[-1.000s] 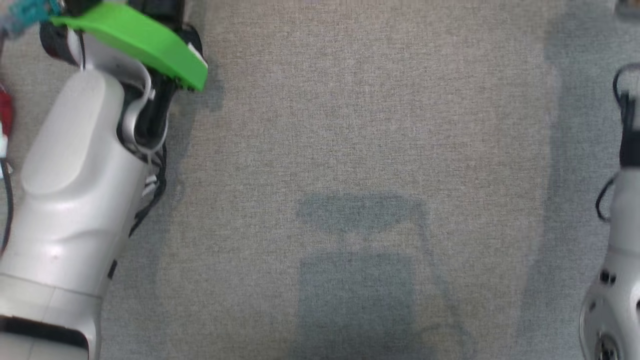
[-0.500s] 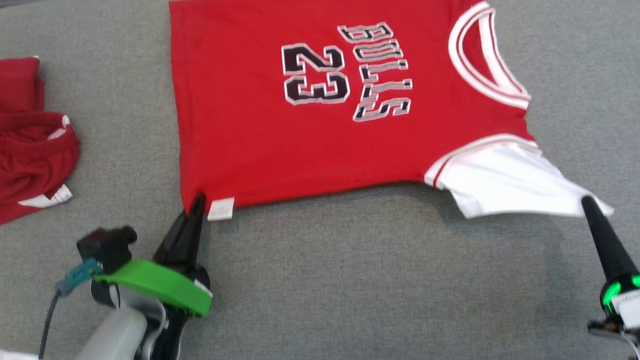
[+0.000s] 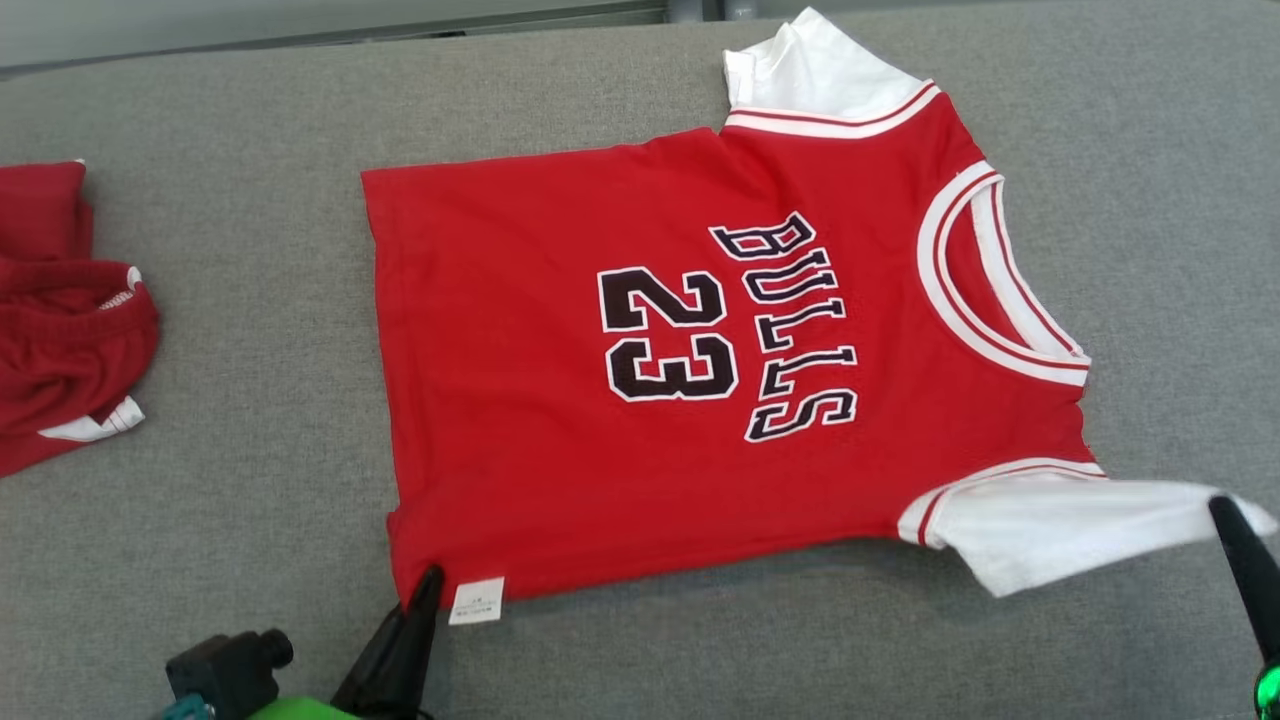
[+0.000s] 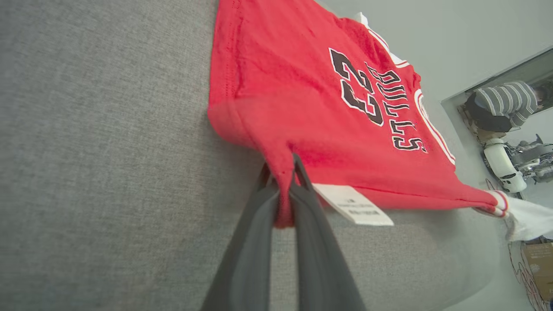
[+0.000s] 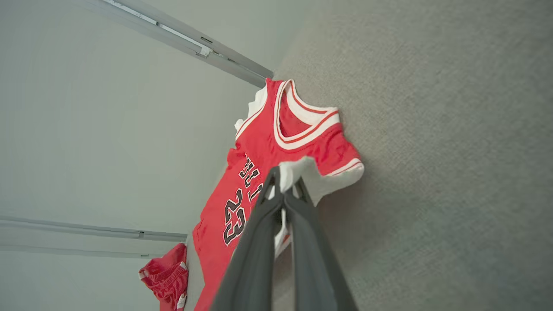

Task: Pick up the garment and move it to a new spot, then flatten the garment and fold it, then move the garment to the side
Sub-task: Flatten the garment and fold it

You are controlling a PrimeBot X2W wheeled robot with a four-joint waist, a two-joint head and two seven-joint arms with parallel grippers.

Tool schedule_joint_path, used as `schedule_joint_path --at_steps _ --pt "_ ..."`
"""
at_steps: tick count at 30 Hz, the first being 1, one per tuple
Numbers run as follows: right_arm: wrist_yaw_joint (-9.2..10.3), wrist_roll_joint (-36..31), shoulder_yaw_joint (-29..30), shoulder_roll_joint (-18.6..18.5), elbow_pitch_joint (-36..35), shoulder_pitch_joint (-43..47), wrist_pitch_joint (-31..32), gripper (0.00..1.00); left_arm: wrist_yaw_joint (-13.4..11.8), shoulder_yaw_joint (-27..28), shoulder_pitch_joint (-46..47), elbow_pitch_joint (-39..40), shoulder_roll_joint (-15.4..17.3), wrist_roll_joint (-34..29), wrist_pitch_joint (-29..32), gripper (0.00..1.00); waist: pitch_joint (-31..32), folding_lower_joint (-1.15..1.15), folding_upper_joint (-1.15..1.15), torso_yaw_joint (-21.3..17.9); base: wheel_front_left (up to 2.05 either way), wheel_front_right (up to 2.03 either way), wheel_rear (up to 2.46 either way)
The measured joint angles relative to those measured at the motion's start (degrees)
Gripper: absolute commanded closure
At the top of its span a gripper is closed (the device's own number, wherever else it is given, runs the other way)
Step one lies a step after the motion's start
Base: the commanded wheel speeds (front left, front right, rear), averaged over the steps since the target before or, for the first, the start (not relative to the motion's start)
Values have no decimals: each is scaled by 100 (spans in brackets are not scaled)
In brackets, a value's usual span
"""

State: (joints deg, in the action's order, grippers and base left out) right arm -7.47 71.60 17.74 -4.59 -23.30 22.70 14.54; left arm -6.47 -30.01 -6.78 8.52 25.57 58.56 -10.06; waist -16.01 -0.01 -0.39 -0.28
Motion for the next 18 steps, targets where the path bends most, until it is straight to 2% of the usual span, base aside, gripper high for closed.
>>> schedule_joint_path --at_steps 3,8,13,18 --pt "0 -64 -119 -203 -112 -665 27 100 -171 63 220 252 186 0 314 100 -162 0 0 -20 0 0 0" --pt "0 -615 -338 -623 90 -1883 394 100 -425 138 937 633 573 -126 1028 100 -514 0 0 -36 0 0 0" --pt "0 -1079 -356 -836 550 -2749 848 100 -643 -52 1787 654 547 -177 1752 100 -846 1 0 48 0 0 0" --pt "0 -1478 -445 -756 946 -3416 1051 100 -827 -147 2264 298 433 -220 2118 100 -1081 1 0 153 0 0 0"
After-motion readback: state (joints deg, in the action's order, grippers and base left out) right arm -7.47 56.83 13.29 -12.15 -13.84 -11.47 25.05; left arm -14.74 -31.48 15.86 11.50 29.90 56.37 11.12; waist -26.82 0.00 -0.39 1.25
